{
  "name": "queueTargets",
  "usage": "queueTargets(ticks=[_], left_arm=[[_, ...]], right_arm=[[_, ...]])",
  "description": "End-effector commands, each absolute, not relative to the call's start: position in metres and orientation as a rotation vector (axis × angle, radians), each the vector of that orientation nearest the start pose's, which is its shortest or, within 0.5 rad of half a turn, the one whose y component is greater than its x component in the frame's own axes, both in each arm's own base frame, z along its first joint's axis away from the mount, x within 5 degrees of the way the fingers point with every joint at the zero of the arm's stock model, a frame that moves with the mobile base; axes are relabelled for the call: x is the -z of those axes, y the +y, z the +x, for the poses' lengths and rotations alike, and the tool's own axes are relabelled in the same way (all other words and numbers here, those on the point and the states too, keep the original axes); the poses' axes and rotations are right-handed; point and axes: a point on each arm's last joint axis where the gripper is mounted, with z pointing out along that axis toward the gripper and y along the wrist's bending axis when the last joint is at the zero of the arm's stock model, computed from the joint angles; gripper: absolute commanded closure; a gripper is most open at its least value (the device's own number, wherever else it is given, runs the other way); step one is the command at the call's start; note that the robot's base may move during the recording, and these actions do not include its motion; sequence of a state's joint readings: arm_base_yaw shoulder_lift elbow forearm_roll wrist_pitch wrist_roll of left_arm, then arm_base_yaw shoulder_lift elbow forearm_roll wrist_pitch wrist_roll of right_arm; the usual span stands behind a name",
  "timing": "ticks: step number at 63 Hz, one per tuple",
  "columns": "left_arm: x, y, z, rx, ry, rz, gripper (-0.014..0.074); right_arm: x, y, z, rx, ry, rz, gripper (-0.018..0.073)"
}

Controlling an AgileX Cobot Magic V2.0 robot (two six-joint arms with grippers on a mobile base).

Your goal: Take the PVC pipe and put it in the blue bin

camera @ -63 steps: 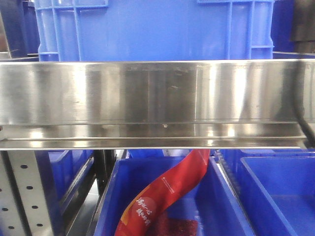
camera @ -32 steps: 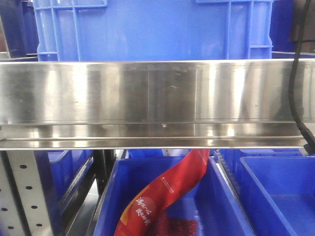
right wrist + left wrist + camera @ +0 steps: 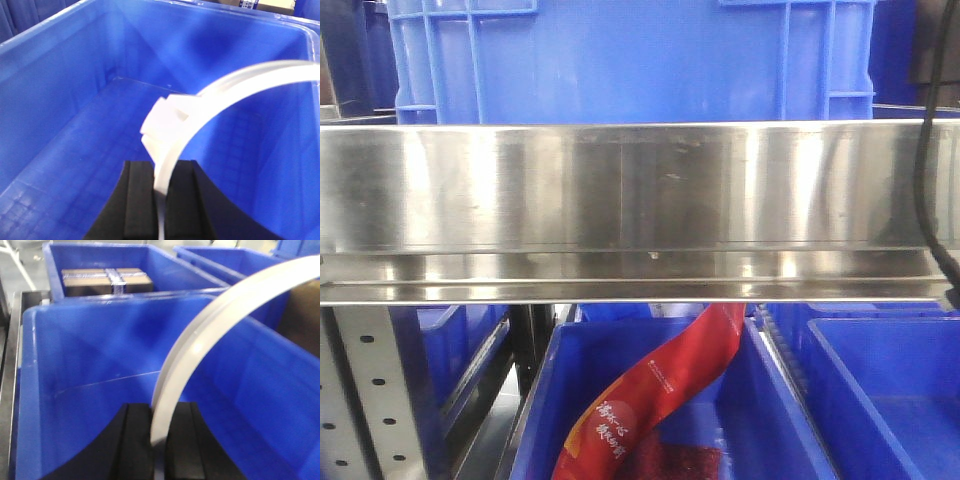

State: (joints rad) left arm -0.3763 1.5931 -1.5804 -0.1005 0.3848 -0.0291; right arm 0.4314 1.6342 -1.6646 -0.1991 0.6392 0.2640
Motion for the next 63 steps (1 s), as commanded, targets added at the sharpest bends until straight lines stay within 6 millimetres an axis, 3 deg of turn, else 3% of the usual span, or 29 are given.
queueTargets(ticks=[1,8,11,18,23,27,36,45,58,61,63], left_arm=[[-0.424,-0.142,0.356,0.393,1.820,0.235,0.0707],[-0.422,-0.143,0.358,0.395,1.814,0.232,0.0640],[-0.422,-0.143,0.358,0.395,1.814,0.232,0.0563],[-0.422,-0.143,0.358,0.395,1.819,0.233,0.0267],[-0.422,-0.143,0.357,0.394,1.823,0.234,0.0134],[-0.422,-0.143,0.357,0.394,1.823,0.234,0.0107],[-0.423,-0.142,0.356,0.395,1.823,0.234,0.0151],[-0.429,-0.141,0.350,0.428,1.823,0.216,0.0344],[-0.434,-0.141,0.344,0.486,1.829,0.183,0.0697],[-0.436,-0.140,0.342,0.485,1.826,0.187,0.0708],[-0.438,-0.140,0.341,0.485,1.818,0.185,0.0708]], right_arm=[[-0.415,0.148,0.352,-0.196,2.036,-0.269,0.0721],[-0.414,0.149,0.351,-0.223,2.049,-0.256,0.0638],[-0.414,0.149,0.351,-0.233,2.051,-0.251,0.0559],[-0.414,0.149,0.351,-0.237,2.054,-0.250,0.0309],[-0.414,0.149,0.351,-0.237,2.054,-0.250,0.0232],[-0.415,0.149,0.350,-0.238,2.052,-0.249,0.0219],[-0.420,0.147,0.346,-0.242,2.038,-0.246,0.0224],[-0.438,0.141,0.333,-0.245,1.993,-0.241,0.0321],[-0.455,0.132,0.316,-0.227,1.957,-0.238,0.0620],[-0.459,0.128,0.310,-0.223,1.973,-0.233,0.0712],[-0.463,0.127,0.305,-0.235,1.970,-0.227,0.0723]])
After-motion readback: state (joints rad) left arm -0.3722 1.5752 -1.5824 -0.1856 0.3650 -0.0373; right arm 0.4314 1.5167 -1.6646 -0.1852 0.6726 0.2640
